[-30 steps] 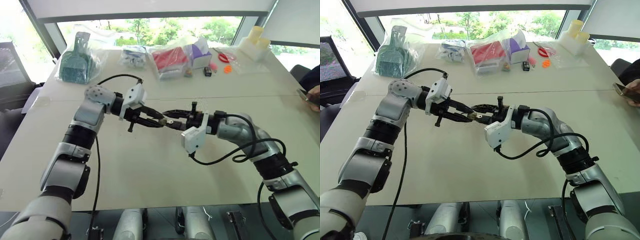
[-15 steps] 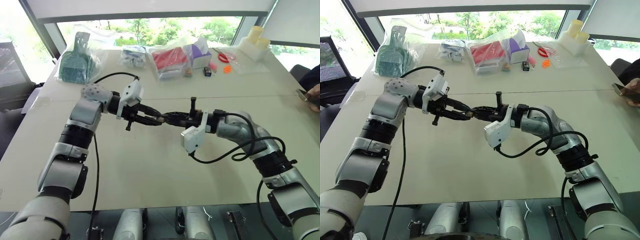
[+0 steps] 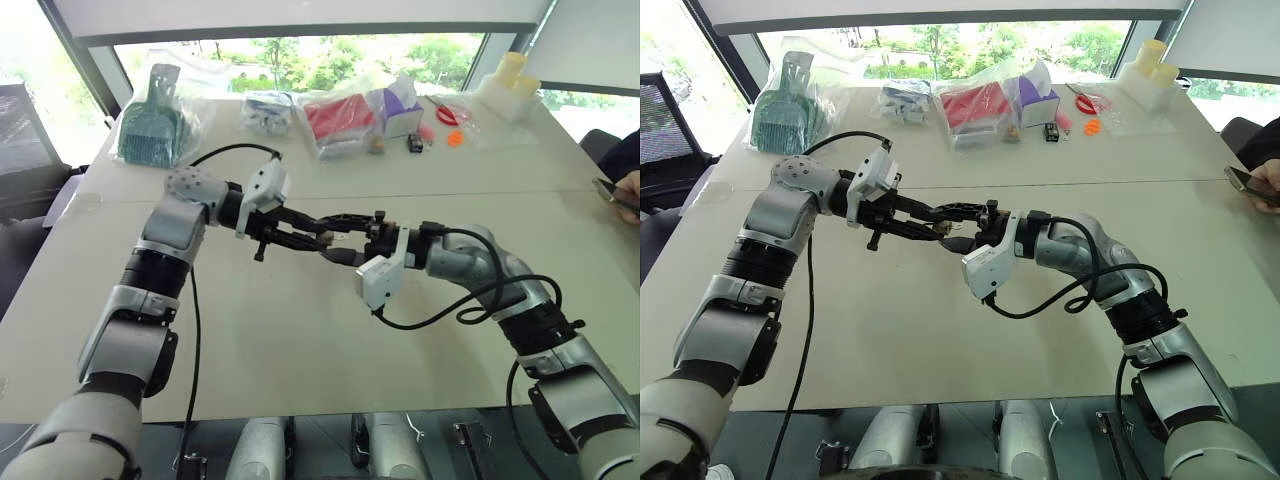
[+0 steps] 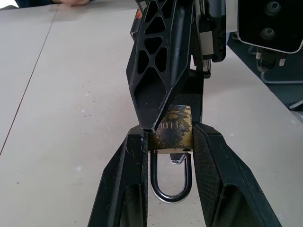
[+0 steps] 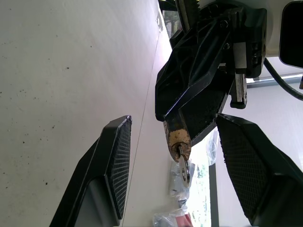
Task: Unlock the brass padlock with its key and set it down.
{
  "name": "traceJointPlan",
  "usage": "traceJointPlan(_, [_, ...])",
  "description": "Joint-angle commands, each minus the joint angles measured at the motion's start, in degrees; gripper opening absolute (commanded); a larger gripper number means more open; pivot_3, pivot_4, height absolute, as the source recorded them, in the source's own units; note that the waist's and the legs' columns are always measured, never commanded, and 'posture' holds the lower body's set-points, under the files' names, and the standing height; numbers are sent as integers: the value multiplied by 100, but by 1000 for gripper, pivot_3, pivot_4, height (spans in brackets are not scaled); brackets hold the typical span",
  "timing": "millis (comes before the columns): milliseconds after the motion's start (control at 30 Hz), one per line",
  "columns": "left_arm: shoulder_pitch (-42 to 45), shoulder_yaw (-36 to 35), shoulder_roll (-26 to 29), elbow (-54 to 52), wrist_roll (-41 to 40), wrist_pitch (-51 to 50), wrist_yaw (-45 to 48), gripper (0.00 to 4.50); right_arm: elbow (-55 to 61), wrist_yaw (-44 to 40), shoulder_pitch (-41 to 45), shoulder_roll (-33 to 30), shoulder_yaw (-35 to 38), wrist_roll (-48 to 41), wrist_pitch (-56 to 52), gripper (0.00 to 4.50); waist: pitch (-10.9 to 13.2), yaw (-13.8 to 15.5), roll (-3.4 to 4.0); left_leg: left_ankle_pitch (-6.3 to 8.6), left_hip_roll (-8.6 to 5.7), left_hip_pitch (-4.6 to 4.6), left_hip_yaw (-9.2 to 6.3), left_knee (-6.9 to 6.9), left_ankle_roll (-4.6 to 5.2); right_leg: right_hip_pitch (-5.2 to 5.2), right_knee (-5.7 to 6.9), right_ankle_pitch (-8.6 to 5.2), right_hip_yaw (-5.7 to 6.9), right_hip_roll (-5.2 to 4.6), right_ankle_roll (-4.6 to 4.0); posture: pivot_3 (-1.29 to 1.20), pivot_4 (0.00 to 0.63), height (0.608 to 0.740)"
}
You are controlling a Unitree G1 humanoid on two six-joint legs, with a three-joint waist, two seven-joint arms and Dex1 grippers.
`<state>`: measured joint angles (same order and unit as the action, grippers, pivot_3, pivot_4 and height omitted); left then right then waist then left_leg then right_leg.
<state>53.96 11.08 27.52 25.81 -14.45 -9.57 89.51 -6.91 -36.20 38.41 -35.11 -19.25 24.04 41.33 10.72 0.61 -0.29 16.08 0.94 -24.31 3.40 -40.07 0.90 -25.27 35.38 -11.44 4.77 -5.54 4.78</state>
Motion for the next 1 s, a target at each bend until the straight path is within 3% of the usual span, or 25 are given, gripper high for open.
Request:
traceJointPlan(33, [82,-83,21,-205,-79,56,-3,746,129,90,72,-65,121,-19,78,1622,0,1,0,0,0,0,0,0,0,0,0,0,0,0,0,0,150,740])
traceJointPlan(133, [80,-83,24,-207,-75,57,0,746,122,105,78,-71,128,-4,94,81,0,1,0,0,0,0,0,0,0,0,0,0,0,0,0,0,150,740])
traceJointPlan(467, [87,-93,29,-211,-59,-17,-80,746,97,142,83,-62,125,51,122,34,0,0,0,0,0,0,0,0,0,0,0,0,0,0,0,0,150,740])
traceJointPlan(500, [89,-101,31,-213,-60,-43,-103,1776,104,136,80,-60,123,52,107,0,0,0,0,0,0,1,0,0,0,0,0,0,0,0,0,0,150,740])
traceJointPlan(567, [90,-114,37,-218,-66,-79,-157,2511,109,140,74,-53,123,59,87,0,0,-1,0,0,0,1,0,0,0,0,1,0,0,0,0,0,150,740])
traceJointPlan(700, [40,-194,116,-374,-149,-158,-228,4425,108,121,49,-54,114,59,25,0,0,-1,0,0,0,0,0,0,0,0,1,0,0,0,0,0,150,740])
traceJointPlan(1000, [-159,-507,382,-747,-400,-490,-456,4476,136,109,-21,-69,128,19,-87,0,0,-8,0,-1,0,1,-1,0,-1,0,2,0,-1,0,0,0,150,740])
